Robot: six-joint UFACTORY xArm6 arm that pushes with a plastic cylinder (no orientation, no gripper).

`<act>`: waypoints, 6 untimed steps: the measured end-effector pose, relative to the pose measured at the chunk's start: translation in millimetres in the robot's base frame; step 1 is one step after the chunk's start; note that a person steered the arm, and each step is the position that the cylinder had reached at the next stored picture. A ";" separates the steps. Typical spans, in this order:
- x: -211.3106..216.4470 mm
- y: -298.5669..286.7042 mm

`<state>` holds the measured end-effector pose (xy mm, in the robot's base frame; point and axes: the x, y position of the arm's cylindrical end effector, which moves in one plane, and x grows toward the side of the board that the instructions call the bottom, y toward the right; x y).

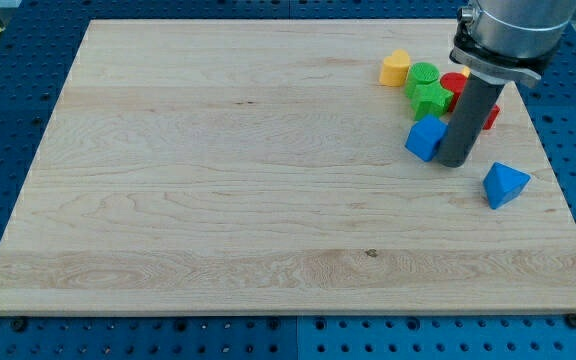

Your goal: Point at the green circle

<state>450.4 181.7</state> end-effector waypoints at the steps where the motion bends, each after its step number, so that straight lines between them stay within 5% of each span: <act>1: -10.8 -0.8; 6: -21.4 -51.3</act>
